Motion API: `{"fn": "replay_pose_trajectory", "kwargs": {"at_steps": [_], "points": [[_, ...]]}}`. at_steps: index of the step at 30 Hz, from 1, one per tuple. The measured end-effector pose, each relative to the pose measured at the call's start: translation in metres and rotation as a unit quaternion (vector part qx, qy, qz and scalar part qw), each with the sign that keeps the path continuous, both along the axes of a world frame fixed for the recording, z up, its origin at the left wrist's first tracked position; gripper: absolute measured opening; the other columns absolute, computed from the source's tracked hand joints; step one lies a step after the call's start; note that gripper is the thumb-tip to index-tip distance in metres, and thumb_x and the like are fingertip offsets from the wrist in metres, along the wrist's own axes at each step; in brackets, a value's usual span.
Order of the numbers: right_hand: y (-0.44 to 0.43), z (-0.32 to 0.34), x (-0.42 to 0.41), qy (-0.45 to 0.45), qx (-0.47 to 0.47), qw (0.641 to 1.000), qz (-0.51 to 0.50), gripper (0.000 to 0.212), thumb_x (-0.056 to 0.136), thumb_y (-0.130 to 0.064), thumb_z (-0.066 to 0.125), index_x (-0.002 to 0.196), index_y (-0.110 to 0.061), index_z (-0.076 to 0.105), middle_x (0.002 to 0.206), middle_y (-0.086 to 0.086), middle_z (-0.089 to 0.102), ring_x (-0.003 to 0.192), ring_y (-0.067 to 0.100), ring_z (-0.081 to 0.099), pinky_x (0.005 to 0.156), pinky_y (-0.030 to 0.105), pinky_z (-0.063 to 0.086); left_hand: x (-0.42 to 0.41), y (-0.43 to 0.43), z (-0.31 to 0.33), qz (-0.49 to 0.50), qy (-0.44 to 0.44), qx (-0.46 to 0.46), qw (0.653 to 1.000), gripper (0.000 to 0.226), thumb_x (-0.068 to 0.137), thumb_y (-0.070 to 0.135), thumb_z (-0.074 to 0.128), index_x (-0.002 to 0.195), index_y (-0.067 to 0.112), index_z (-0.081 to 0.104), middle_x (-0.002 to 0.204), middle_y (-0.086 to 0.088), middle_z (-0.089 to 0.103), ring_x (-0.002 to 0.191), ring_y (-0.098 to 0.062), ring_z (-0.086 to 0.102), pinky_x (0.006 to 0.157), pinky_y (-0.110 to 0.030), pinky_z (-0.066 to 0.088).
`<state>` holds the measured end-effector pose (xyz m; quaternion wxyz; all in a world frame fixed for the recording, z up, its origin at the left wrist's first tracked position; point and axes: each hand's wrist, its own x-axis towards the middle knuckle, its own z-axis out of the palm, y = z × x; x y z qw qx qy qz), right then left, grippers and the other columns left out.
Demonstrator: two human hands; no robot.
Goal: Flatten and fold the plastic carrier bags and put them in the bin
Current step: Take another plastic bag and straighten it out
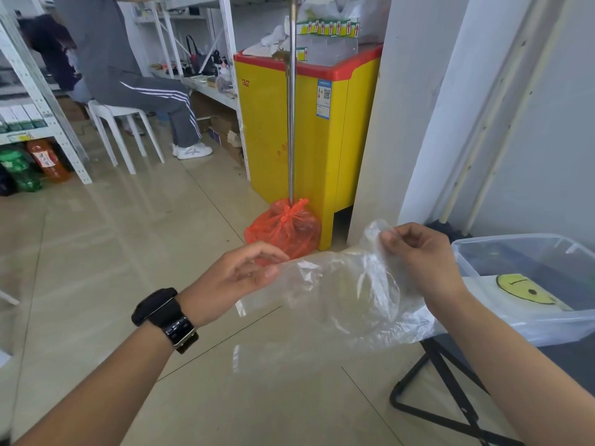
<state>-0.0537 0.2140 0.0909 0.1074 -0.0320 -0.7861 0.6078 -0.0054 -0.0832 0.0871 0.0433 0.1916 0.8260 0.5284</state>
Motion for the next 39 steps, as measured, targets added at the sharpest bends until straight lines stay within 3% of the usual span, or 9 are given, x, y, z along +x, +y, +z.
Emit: {"fn": "replay_pose_trajectory", "kwargs": {"at_steps": [3, 9, 17, 20, 23, 27, 30, 34, 39], "points": [[0.001, 0.001, 0.0, -0.015, -0.018, 1.0, -0.018, 0.02, 0.091, -0.029, 0.07, 0.073, -0.019, 0.069, 0.065, -0.007, 0.068, 0.065, 0.016, 0.06, 0.068, 0.03, 0.05, -0.002, -0.006, -0.004, 0.018, -0.003, -0.041, 0.999, 0.054, 0.072, 0.073, 0.062, 0.101, 0.028, 0.071, 0.114, 0.009, 0.068, 0.113, -0.007, 0.061, 0.098, -0.034, 0.044], [0.03, 0.017, -0.006, -0.03, -0.175, 0.981, -0.074, 0.026, 0.092, -0.015, 0.068, 0.067, -0.019, 0.063, 0.068, -0.006, 0.066, 0.072, 0.012, 0.059, 0.069, 0.018, 0.049, -0.012, -0.056, -0.009, 0.079, -0.037, -0.213, 0.973, 0.068, 0.064, 0.081, 0.061, 0.063, 0.013, 0.07, 0.064, -0.016, 0.065, 0.054, -0.019, 0.046, 0.059, -0.031, 0.036], [0.037, 0.014, -0.01, 0.029, -0.139, 0.989, -0.035, 0.02, 0.091, -0.019, 0.071, 0.072, -0.017, 0.067, 0.052, -0.01, 0.064, 0.047, 0.005, 0.054, 0.048, 0.017, 0.047, -0.015, -0.091, -0.009, 0.142, -0.093, -0.244, 0.955, 0.079, 0.043, 0.094, 0.054, 0.062, 0.02, 0.07, 0.056, 0.014, 0.061, 0.053, -0.001, 0.051, 0.058, -0.015, 0.038], [0.023, 0.015, -0.004, 0.064, -0.091, 0.993, -0.037, 0.016, 0.092, -0.023, 0.069, 0.078, -0.014, 0.071, 0.055, -0.005, 0.069, 0.049, 0.008, 0.062, 0.05, 0.017, 0.052, -0.017, -0.09, -0.017, 0.217, -0.059, -0.247, 0.942, 0.065, 0.06, 0.083, 0.06, 0.087, 0.024, 0.065, 0.098, 0.009, 0.067, 0.091, -0.01, 0.063, 0.083, -0.031, 0.05], [-0.002, 0.014, 0.008, 0.087, -0.035, 0.996, -0.011, 0.011, 0.091, -0.02, 0.071, 0.085, -0.011, 0.074, 0.069, 0.007, 0.075, 0.066, 0.027, 0.074, 0.058, 0.027, 0.059, -0.016, -0.061, -0.011, 0.294, 0.057, -0.191, 0.935, 0.049, 0.081, 0.056, 0.065, 0.119, 0.029, 0.051, 0.13, 0.007, 0.054, 0.116, -0.011, 0.054, 0.1, -0.039, 0.045], [-0.046, 0.013, 0.033, 0.114, 0.052, 0.983, 0.136, 0.007, 0.09, -0.014, 0.071, 0.088, -0.009, 0.075, 0.074, 0.0, 0.077, 0.065, 0.015, 0.074, 0.067, 0.027, 0.059, -0.003, 0.01, 0.01, 0.147, 0.14, -0.1, 0.974, 0.055, 0.078, 0.062, 0.059, 0.125, 0.034, 0.054, 0.129, 0.017, 0.058, 0.119, 0.001, 0.053, 0.101, -0.026, 0.04], [-0.068, 0.009, 0.043, 0.118, 0.051, 0.967, 0.221, 0.008, 0.089, -0.011, 0.071, 0.088, -0.004, 0.074, 0.076, 0.005, 0.078, 0.068, 0.017, 0.075, 0.068, 0.026, 0.06, 0.003, 0.045, 0.01, 0.048, 0.086, -0.039, 0.994, 0.029, 0.086, 0.037, 0.069, 0.113, 0.027, 0.067, 0.109, 0.009, 0.071, 0.1, -0.006, 0.066, 0.087, -0.029, 0.052], [-0.06, 0.01, 0.033, 0.072, 0.109, 0.961, 0.245, 0.01, 0.09, -0.016, 0.071, 0.09, -0.006, 0.073, 0.079, 0.001, 0.078, 0.075, 0.017, 0.075, 0.075, 0.036, 0.061, -0.007, 0.03, 0.015, 0.141, 0.121, 0.038, 0.982, 0.007, 0.088, 0.009, 0.069, 0.085, 0.012, 0.074, 0.077, -0.006, 0.075, 0.065, -0.021, 0.07, 0.067, -0.044, 0.058], [-0.019, 0.014, 0.01, 0.018, 0.2, 0.952, 0.229, 0.013, 0.092, -0.021, 0.068, 0.084, -0.018, 0.078, 0.078, -0.01, 0.077, 0.072, 0.009, 0.071, 0.073, 0.021, 0.056, -0.016, -0.016, 0.023, 0.216, 0.129, 0.086, 0.964, 0.021, 0.085, 0.002, 0.069, 0.079, 0.021, 0.073, 0.068, 0.009, 0.075, 0.055, -0.006, 0.066, 0.056, -0.017, 0.05]]}}
